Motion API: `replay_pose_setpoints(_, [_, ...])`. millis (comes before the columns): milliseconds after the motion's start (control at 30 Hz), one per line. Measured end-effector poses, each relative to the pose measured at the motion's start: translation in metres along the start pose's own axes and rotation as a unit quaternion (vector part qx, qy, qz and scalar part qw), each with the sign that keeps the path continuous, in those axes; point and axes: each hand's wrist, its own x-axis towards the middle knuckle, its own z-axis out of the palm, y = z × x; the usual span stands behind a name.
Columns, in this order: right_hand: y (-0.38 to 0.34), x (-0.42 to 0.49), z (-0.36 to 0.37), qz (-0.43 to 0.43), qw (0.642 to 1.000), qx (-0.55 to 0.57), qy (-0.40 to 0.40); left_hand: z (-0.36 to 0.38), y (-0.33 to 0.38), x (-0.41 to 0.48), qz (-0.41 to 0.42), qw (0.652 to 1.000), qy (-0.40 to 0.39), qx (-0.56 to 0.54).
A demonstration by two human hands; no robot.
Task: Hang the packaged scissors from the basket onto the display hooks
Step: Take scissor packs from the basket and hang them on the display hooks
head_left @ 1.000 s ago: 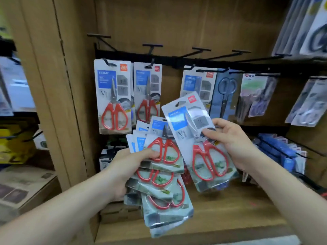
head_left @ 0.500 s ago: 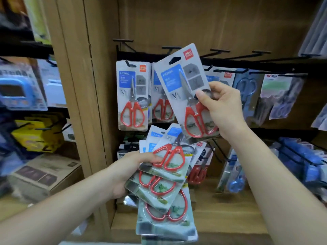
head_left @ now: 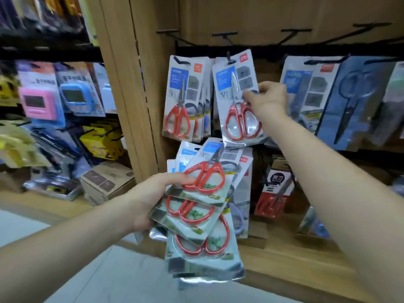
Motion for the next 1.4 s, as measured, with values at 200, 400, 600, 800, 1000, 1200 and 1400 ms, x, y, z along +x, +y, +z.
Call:
replay_pose_setpoints(200, [0.024, 0.023, 0.012, 0.044, 0.999, 0.030, -0.009, 0.004, -0.003, -0.024, -0.013, 1.000, 0.014, -0.005])
replay_pose_setpoints(400, [0.037, -0.003, 0.020, 0.064, 0.998, -0.004, 0.028, 0.000, -0.014, -0.036, 0.014, 0.999, 0.016, -0.040])
replay_pose_setpoints(600, [0.004, -0.119, -0.007, 0.180, 0.974, 0.075, -0.112, -0.012, -0.026, -0.028, 0.073, 0.992, 0.005, -0.108])
replay_pose_setpoints(800, [-0.017, -0.203, -0.019, 0.211, 0.895, 0.144, -0.366, 0.017, -0.049, -0.031, 0.200, 0.959, 0.095, -0.175])
replay_pose_setpoints(1000, [-0.006, -0.239, -0.014, 0.285, 0.923, 0.193, -0.173, 0.014, -0.069, -0.032, 0.215, 0.959, 0.105, -0.152])
replay_pose_setpoints(1200, [-0.005, -0.247, -0.010, 0.398, 0.852, 0.323, -0.109, -0.008, -0.063, -0.034, 0.154, 0.976, 0.068, -0.137])
replay_pose_setpoints(1400, [-0.010, -0.252, 0.003, 0.433, 0.803, 0.389, -0.127, -0.022, -0.054, -0.042, 0.136, 0.983, 0.036, -0.117])
